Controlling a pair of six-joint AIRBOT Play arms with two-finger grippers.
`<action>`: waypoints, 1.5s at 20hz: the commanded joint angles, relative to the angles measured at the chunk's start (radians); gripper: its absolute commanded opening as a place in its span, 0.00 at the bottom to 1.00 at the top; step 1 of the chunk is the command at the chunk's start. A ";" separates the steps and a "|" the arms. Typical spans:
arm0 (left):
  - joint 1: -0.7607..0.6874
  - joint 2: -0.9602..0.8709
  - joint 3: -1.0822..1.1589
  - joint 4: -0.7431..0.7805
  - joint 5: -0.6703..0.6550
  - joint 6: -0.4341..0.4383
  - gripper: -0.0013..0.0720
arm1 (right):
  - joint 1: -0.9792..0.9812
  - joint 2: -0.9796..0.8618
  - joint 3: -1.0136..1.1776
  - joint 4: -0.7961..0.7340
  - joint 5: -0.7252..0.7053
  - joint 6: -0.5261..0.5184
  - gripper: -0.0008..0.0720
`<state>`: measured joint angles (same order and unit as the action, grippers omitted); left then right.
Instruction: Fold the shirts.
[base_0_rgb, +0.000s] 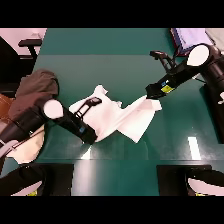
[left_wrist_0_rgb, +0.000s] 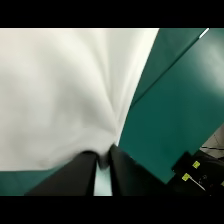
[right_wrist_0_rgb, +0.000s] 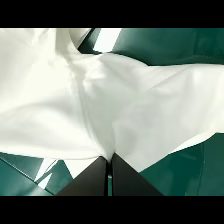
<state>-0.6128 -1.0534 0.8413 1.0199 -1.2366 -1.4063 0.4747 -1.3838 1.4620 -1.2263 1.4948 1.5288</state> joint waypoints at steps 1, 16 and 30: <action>-0.041 -0.001 -0.051 -0.058 0.068 0.000 0.79 | 0.006 -0.002 -0.025 0.002 -0.004 0.000 0.03; 0.612 -0.291 0.294 0.106 0.005 0.069 0.67 | 0.005 -0.001 -0.025 0.003 -0.011 0.000 0.03; 0.610 -0.451 0.293 -0.056 -0.056 0.151 0.70 | 0.005 -0.001 -0.025 0.003 -0.029 0.000 0.03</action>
<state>-0.0040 -1.4990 1.1336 0.9810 -1.2675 -1.2659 0.4793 -1.3846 1.4376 -1.2240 1.4693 1.5288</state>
